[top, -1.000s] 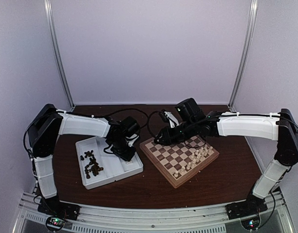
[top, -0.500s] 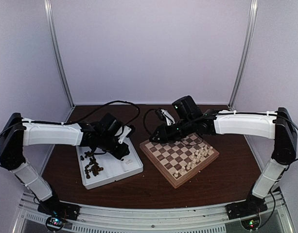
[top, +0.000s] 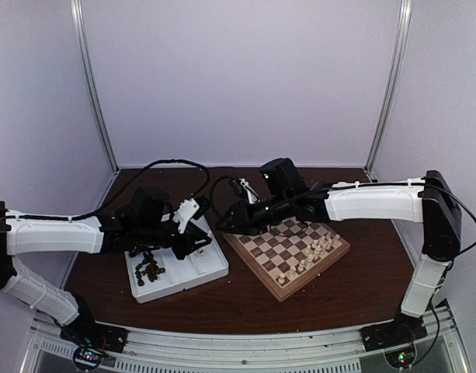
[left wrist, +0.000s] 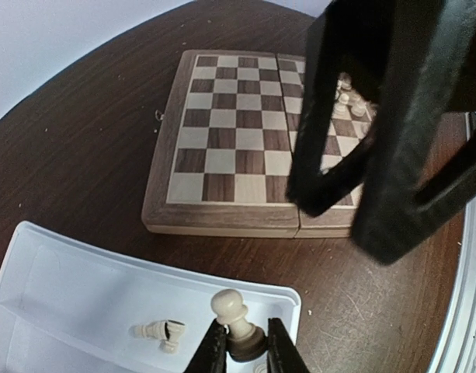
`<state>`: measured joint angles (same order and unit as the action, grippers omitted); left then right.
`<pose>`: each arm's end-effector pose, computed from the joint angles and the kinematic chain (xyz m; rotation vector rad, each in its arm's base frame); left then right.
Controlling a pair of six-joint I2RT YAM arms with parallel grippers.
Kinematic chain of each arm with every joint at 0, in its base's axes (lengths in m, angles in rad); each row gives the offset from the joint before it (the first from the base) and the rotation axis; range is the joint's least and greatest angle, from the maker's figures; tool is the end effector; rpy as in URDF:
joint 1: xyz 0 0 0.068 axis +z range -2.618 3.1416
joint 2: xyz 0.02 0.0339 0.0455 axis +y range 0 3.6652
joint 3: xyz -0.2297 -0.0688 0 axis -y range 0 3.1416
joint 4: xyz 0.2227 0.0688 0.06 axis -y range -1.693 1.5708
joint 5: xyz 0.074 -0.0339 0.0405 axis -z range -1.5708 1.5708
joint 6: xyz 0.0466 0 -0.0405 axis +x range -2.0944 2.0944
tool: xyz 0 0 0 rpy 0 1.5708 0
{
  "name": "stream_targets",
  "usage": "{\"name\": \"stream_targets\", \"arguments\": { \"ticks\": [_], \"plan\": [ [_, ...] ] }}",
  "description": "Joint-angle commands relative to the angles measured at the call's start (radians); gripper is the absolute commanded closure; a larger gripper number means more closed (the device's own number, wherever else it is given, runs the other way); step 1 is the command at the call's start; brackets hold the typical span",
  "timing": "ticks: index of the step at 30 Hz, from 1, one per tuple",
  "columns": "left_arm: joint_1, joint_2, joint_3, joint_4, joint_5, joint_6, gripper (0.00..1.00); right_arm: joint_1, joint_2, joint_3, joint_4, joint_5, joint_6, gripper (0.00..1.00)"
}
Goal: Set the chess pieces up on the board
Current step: Place the chess piece on the chessboard.
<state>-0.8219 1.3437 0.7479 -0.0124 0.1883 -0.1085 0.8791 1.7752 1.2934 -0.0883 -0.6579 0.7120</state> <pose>0.1874 -0.2144 0.1936 0.8933 2.0782 -0.7200 0.2237 0.3148 0.2286 -0.6555 2.3866 1.5314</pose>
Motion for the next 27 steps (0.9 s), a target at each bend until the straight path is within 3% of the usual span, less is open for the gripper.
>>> {"name": "stream_targets", "arguments": {
  "ticks": [1,14,27],
  "plan": [
    [-0.005,-0.023,-0.018,0.112,0.094,0.063,0.85,0.012,0.049,0.045,0.064,-0.04,0.055,0.6],
    [-0.004,-0.061,-0.054,0.155,0.157,0.08,0.85,0.019,0.103,0.068,0.123,-0.093,0.109,0.63],
    [-0.005,-0.086,-0.073,0.18,0.129,0.081,0.85,0.024,0.128,0.073,0.146,-0.118,0.131,0.7]
  ]
}}
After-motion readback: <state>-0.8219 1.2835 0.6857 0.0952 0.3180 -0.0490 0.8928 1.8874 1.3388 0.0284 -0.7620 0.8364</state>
